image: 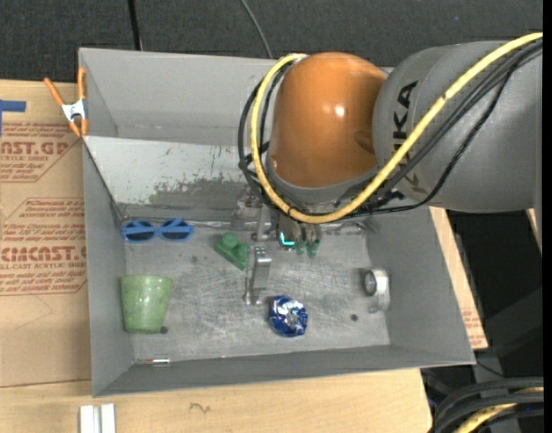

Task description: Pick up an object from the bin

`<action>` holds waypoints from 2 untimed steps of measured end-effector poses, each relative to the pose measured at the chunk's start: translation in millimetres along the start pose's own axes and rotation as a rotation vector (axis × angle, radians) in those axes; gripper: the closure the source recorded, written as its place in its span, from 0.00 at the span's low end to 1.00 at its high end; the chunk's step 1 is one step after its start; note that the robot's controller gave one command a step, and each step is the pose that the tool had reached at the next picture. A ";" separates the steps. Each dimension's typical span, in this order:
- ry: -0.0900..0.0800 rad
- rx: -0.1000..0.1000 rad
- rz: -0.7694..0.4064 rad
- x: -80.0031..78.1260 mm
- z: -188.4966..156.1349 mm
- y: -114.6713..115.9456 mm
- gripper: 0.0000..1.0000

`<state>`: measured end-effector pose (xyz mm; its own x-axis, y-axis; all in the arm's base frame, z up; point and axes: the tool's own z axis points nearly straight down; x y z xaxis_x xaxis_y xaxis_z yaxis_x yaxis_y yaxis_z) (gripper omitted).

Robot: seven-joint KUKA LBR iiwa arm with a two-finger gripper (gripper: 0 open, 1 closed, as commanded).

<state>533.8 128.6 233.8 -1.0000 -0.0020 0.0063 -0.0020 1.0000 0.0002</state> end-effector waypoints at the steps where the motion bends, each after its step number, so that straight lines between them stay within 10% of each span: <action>1: -0.002 0.003 -0.111 -13.5 96.6 -127.4 0.00; 2: -0.008 -0.001 -0.084 32.6 159.6 -132.2 0.00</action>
Offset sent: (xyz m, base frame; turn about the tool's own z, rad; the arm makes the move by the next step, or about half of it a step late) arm 0.0140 -0.1222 -0.0924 -0.1176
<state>500.5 -3.6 74.4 -0.9963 -0.0862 -0.0015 -0.0862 0.9963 0.0013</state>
